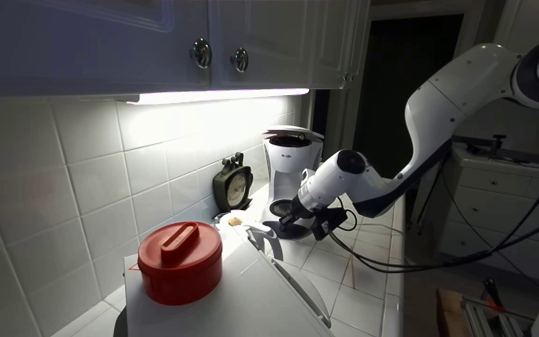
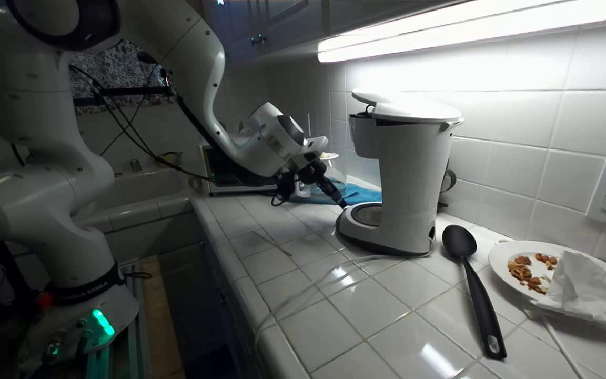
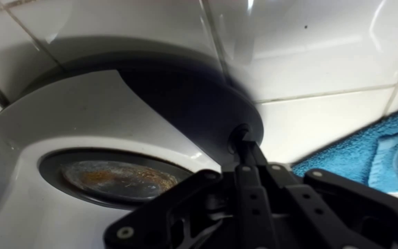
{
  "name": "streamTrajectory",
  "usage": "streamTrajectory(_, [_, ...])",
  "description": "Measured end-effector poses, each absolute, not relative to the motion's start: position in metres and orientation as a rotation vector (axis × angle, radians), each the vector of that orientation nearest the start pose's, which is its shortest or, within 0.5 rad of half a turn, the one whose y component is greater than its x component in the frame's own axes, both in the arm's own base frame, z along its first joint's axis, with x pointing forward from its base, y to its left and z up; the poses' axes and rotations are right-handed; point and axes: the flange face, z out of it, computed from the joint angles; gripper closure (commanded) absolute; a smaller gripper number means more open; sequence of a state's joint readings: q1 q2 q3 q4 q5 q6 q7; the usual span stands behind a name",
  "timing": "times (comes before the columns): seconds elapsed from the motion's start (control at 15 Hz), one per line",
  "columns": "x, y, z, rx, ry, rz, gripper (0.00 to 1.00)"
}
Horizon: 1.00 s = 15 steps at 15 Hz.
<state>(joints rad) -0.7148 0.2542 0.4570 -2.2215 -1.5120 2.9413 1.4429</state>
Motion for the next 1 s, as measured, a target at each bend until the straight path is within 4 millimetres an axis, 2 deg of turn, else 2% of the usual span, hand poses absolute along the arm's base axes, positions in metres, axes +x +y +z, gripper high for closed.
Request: streamTrajectory(1.0, [0.5387,-0.0823,0.2905,-3.127,0.504,-1.051,0.97])
